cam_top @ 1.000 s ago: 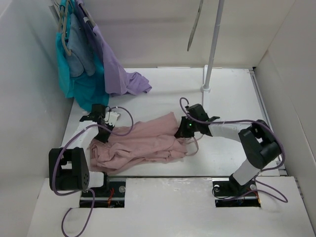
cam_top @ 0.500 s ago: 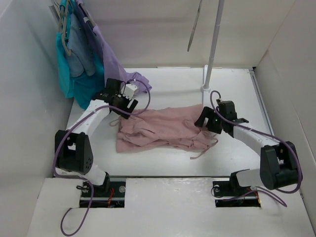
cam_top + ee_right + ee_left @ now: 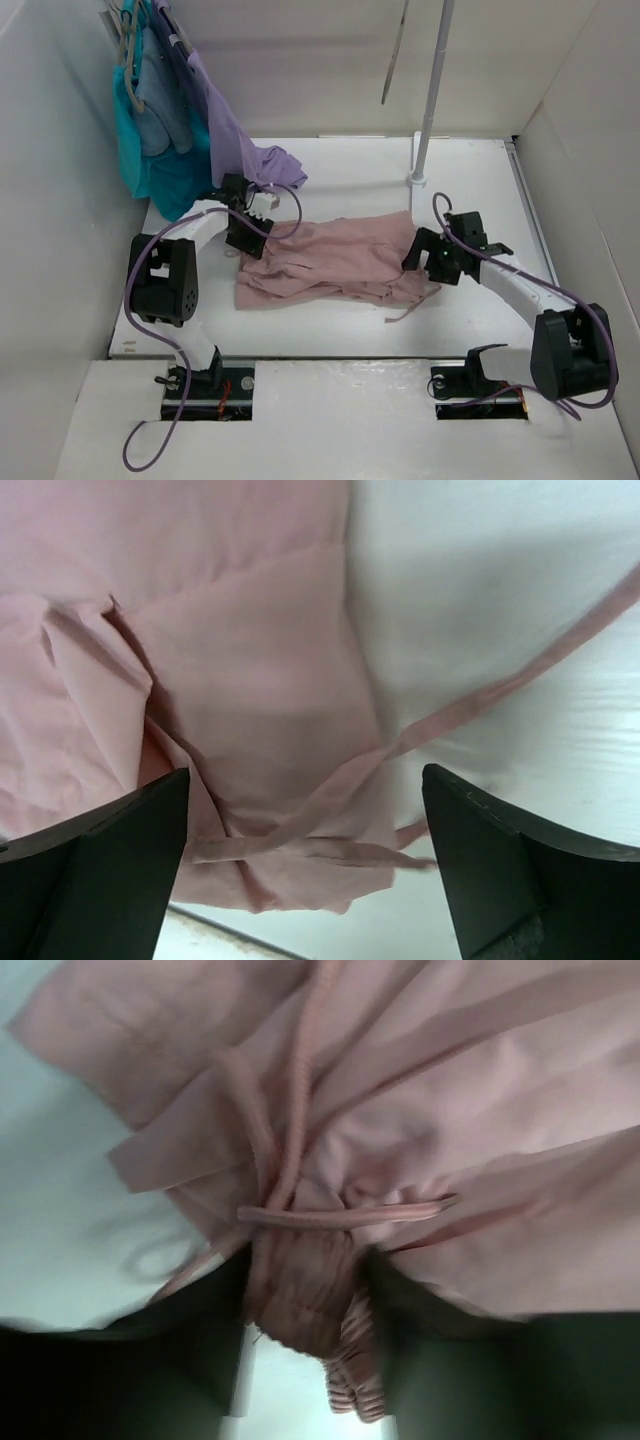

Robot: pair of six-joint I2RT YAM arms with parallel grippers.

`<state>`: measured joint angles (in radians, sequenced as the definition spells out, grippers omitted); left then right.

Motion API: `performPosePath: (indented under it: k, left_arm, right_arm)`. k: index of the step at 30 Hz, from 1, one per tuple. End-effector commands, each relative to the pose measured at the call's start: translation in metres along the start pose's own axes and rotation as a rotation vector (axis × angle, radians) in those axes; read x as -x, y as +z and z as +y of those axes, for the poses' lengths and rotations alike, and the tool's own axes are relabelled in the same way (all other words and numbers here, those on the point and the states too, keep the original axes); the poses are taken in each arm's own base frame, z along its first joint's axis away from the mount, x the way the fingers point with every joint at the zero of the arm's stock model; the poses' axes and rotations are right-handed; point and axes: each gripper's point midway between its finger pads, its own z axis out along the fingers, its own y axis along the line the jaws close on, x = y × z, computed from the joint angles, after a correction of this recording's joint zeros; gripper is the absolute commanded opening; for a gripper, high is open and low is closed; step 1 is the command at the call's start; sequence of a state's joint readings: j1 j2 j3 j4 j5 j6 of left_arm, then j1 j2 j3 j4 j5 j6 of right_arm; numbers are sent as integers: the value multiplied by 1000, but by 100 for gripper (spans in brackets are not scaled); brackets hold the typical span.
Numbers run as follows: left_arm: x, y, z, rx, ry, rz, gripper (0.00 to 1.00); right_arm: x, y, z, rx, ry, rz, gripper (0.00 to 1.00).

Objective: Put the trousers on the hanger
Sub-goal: Fold the trousers at the center of the board.

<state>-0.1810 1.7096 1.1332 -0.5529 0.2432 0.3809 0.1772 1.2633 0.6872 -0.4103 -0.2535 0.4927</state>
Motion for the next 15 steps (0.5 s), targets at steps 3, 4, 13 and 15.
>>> performPosePath:
  k: [3, 4, 13, 15]
  left_arm:
    - [-19, -5, -18, -96, 7, 42, 12]
    - [-21, -5, -19, -99, 5, 50, 0]
    - [-32, -48, 42, 280, 2, 19, 0]
    - [-48, -40, 48, 320, -1, 60, 0]
  right_arm:
    - [-38, 11, 23, 138, 76, 113, 95]
    - [-48, 14, 19, 137, 94, 140, 78]
    - [-17, -7, -27, -78, 219, -49, 0]
    - [-9, -14, -25, -82, 221, -91, 0]
